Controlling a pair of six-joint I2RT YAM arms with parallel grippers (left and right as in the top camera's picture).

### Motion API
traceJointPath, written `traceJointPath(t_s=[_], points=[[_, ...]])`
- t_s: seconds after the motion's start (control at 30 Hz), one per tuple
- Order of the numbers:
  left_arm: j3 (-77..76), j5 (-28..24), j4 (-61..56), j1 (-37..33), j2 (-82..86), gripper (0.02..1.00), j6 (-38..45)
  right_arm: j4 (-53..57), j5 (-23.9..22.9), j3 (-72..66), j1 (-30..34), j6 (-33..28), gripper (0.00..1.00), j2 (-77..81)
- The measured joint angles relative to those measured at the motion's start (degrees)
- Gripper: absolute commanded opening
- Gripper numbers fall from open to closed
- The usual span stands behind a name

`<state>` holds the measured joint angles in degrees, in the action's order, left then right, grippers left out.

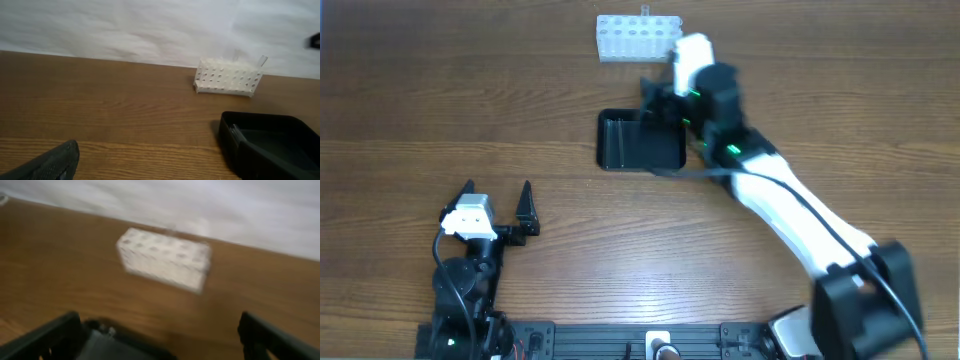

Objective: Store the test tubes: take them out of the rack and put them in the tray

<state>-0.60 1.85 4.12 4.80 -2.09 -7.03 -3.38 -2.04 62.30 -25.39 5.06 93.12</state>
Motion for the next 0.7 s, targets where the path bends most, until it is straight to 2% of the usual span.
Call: traceJointPath(t_s=[0.17, 0.37, 0.7], points=[[0.0, 0.0, 0.0, 0.0, 0.0, 0.998, 0.0, 7.7, -6.5, 14.4, -4.1, 5.4, 0.993, 13.0], [0.0, 0.0, 0.0, 0.0, 0.0, 1.000, 0.0, 13.3, -13.7, 29.7, -4.8, 11.5, 0.993, 25.8], [0.0, 0.0, 0.0, 0.0, 0.0, 1.000, 0.0, 13.7, -18.5, 47.2, -4.0, 13.9, 0.989, 39.8]])
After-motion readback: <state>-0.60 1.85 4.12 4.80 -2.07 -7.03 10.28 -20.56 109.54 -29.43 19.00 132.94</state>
